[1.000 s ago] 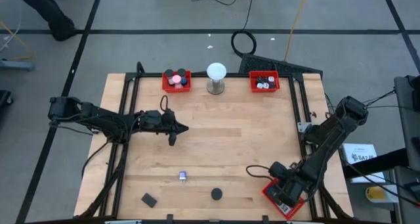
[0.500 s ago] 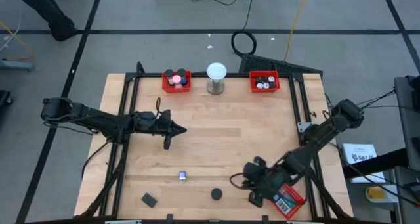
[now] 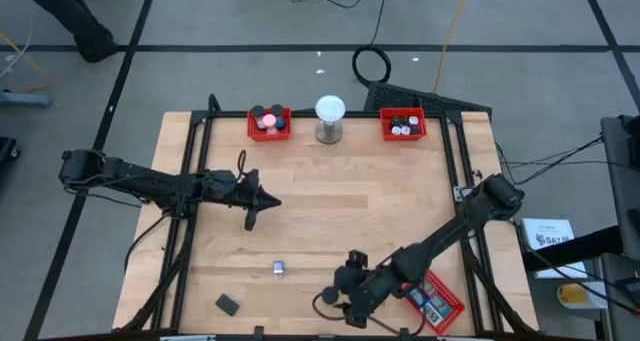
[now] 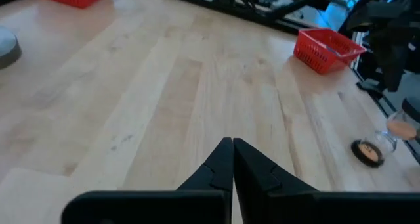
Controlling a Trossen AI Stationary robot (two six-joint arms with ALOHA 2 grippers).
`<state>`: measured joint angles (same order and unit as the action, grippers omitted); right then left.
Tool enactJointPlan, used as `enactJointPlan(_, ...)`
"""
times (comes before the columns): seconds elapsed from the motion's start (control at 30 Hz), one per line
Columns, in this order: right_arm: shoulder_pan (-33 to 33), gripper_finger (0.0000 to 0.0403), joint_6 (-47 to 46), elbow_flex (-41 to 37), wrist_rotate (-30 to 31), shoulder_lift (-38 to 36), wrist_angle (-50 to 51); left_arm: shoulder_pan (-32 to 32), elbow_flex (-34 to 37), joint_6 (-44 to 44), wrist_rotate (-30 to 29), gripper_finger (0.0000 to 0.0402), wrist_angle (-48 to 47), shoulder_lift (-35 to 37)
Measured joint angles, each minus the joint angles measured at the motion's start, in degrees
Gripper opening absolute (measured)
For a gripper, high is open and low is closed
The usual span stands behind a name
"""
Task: Pick & Place Office items
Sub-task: Put the orange hourglass into the top left red bin
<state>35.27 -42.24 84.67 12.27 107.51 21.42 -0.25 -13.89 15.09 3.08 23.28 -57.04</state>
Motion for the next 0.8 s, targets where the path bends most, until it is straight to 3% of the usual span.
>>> enactJointPlan(0.1,0.10,0.0346,1.37,0.12,1.18,1.45,-0.26,-0.15,0.00,-0.02,0.40,0.0016,-1.17,0.00)
enactJointPlan(0.23,0.19,0.0360,4.06,0.12,3.48,1.83,-0.43,-0.26,0.00,0.01,1.47,0.0014,-1.32,0.00)
enactJointPlan(0.8,0.04,0.0299,12.33,-9.30,4.15,1.77,-17.76,-1.11,0.00,0.11,2.01,0.0004,-2.71,0.00)
